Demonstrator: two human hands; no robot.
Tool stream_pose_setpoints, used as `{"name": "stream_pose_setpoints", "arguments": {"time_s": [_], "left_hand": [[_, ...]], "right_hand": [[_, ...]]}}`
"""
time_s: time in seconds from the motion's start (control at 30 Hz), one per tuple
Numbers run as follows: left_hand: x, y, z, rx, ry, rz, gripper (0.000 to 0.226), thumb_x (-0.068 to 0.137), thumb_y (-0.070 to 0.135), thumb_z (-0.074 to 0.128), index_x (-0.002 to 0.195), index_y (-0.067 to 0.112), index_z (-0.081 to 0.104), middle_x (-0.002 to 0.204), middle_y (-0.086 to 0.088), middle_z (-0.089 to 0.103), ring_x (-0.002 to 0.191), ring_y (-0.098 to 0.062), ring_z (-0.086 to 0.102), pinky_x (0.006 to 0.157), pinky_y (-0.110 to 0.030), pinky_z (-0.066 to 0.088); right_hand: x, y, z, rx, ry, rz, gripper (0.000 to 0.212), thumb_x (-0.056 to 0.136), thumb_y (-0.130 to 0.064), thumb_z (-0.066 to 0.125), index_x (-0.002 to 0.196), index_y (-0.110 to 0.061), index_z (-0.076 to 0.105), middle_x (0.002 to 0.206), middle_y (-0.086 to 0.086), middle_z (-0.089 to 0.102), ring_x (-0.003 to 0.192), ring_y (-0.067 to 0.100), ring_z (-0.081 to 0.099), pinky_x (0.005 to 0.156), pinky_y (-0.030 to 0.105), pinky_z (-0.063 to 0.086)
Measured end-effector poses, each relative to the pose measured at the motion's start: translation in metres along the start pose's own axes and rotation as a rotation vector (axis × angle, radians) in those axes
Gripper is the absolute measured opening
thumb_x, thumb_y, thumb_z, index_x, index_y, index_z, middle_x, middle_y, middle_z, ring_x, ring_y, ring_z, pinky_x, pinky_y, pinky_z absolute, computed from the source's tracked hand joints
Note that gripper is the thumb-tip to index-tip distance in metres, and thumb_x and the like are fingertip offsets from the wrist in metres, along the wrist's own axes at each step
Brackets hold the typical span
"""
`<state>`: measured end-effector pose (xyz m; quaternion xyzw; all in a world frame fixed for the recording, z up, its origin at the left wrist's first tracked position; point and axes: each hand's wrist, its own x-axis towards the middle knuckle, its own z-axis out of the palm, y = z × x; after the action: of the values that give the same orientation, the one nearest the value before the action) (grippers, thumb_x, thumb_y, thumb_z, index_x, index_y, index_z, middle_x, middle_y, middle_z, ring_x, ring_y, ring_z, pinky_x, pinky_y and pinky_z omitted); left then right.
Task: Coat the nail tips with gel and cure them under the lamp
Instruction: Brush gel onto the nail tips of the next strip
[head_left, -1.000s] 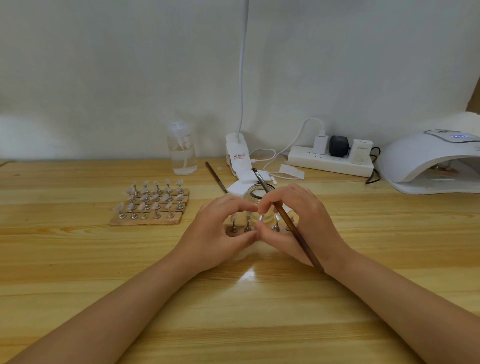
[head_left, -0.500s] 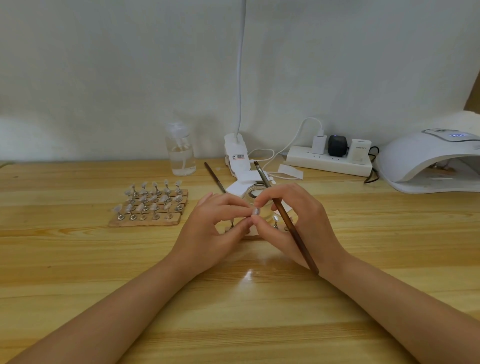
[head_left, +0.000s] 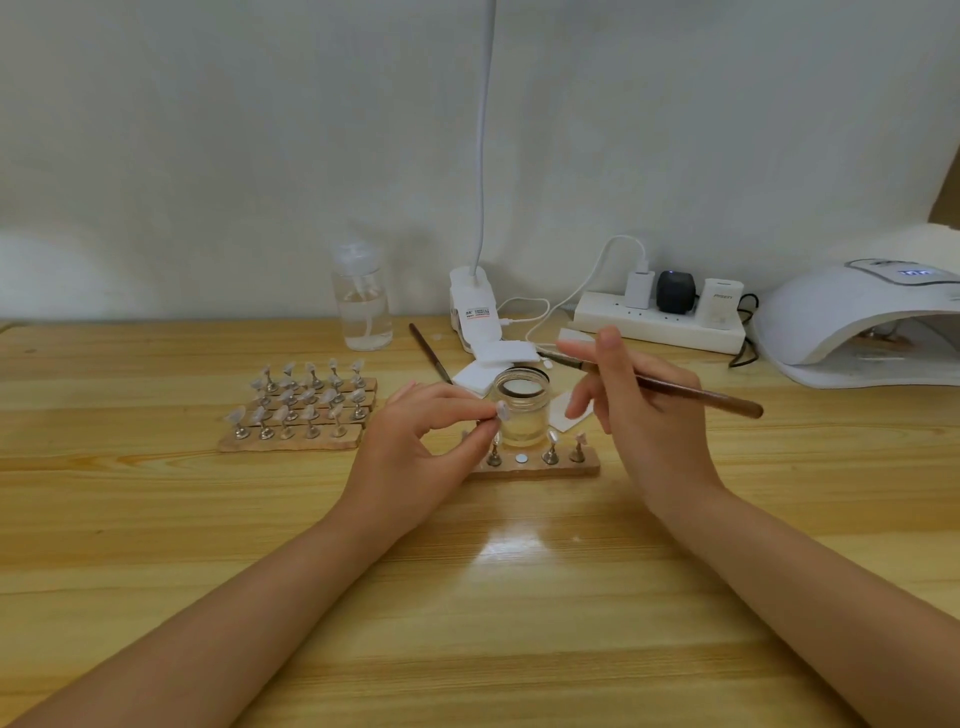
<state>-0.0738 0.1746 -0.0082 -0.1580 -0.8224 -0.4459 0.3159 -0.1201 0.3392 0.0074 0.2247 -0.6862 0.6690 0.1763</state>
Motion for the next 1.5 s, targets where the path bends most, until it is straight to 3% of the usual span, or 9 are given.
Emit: {"name": "stream_pose_setpoints", "arguments": {"time_s": [0.23, 0.37, 0.53, 0.73, 0.93, 1.07, 1.23, 1.43, 1.5], "left_hand": [[0.0, -0.003, 0.0, 0.022, 0.001, 0.013, 0.022, 0.075, 0.002, 0.071, 0.091, 0.018, 0.07, 0.08, 0.005, 0.069, 0.081, -0.006, 0.06, 0.085, -0.049, 0.046], [0.0, -0.004, 0.001, 0.016, 0.0, 0.0, 0.02, 0.076, 0.002, 0.069, 0.092, 0.015, 0.072, 0.082, 0.004, 0.068, 0.082, -0.007, 0.059, 0.086, -0.051, 0.045], [0.001, -0.005, 0.002, 0.022, -0.01, 0.008, 0.022, 0.077, 0.002, 0.069, 0.093, 0.017, 0.07, 0.082, 0.004, 0.068, 0.082, -0.006, 0.059, 0.086, -0.05, 0.045], [0.0, -0.007, 0.002, 0.028, 0.003, 0.009, 0.017, 0.077, 0.003, 0.069, 0.091, 0.013, 0.072, 0.082, 0.005, 0.068, 0.082, -0.005, 0.059, 0.086, -0.051, 0.044], [0.001, -0.007, 0.001, 0.039, 0.005, 0.012, 0.016, 0.077, 0.005, 0.069, 0.091, 0.013, 0.073, 0.083, 0.006, 0.068, 0.083, -0.006, 0.059, 0.085, -0.049, 0.045], [0.001, -0.008, 0.001, 0.042, 0.005, 0.009, 0.016, 0.077, 0.005, 0.069, 0.091, 0.013, 0.073, 0.083, 0.008, 0.067, 0.084, -0.005, 0.059, 0.086, -0.048, 0.045], [0.0, -0.009, 0.002, 0.037, 0.012, -0.011, 0.015, 0.077, 0.005, 0.069, 0.09, 0.013, 0.073, 0.083, 0.013, 0.066, 0.085, -0.003, 0.058, 0.089, -0.051, 0.043], [0.001, -0.009, 0.003, 0.033, 0.009, -0.016, 0.017, 0.078, 0.005, 0.069, 0.09, 0.015, 0.073, 0.082, 0.016, 0.065, 0.085, -0.004, 0.058, 0.087, -0.05, 0.044], [0.001, -0.009, 0.003, 0.035, 0.011, -0.012, 0.018, 0.077, 0.004, 0.069, 0.09, 0.016, 0.072, 0.082, 0.018, 0.064, 0.085, -0.004, 0.058, 0.087, -0.049, 0.045]], "right_hand": [[0.016, -0.001, -0.001, -0.028, 0.028, 0.069, 0.032, 0.079, -0.052, 0.046, 0.07, -0.033, 0.07, 0.051, -0.018, 0.057, 0.055, -0.006, 0.052, 0.059, 0.006, 0.04], [0.031, 0.001, -0.005, -0.194, -0.041, -0.009, 0.023, 0.087, -0.035, 0.057, 0.074, -0.019, 0.065, 0.047, -0.011, 0.055, 0.047, -0.005, 0.051, 0.052, 0.005, 0.037], [0.047, 0.002, 0.001, -0.38, -0.118, -0.023, 0.032, 0.083, -0.037, 0.065, 0.058, -0.019, 0.054, 0.043, -0.008, 0.056, 0.046, -0.007, 0.053, 0.054, 0.003, 0.037], [0.061, 0.0, 0.013, -0.621, -0.204, -0.018, 0.041, 0.081, -0.046, 0.065, 0.062, -0.009, 0.062, 0.044, -0.004, 0.058, 0.058, 0.008, 0.064, 0.063, 0.029, 0.05], [0.061, 0.002, 0.024, -0.758, -0.284, -0.015, 0.04, 0.081, -0.046, 0.064, 0.069, -0.007, 0.065, 0.054, -0.003, 0.058, 0.064, 0.016, 0.062, 0.068, 0.037, 0.052], [0.063, -0.003, 0.02, -0.696, -0.231, -0.02, 0.044, 0.082, -0.045, 0.064, 0.067, -0.003, 0.064, 0.053, 0.004, 0.06, 0.059, 0.018, 0.062, 0.066, 0.035, 0.051], [0.071, -0.005, 0.006, -0.54, -0.083, 0.038, 0.039, 0.085, -0.038, 0.062, 0.053, -0.016, 0.054, 0.044, -0.007, 0.054, 0.044, -0.005, 0.051, 0.06, 0.021, 0.044], [0.073, 0.003, -0.006, -0.362, 0.007, 0.205, 0.042, 0.087, -0.032, 0.061, 0.051, -0.015, 0.046, 0.033, -0.01, 0.049, 0.054, -0.001, 0.053, 0.058, 0.021, 0.036], [0.072, 0.005, -0.006, -0.358, 0.016, 0.234, 0.042, 0.088, -0.033, 0.059, 0.052, -0.015, 0.047, 0.033, -0.01, 0.049, 0.043, -0.005, 0.049, 0.056, 0.022, 0.034]]}}
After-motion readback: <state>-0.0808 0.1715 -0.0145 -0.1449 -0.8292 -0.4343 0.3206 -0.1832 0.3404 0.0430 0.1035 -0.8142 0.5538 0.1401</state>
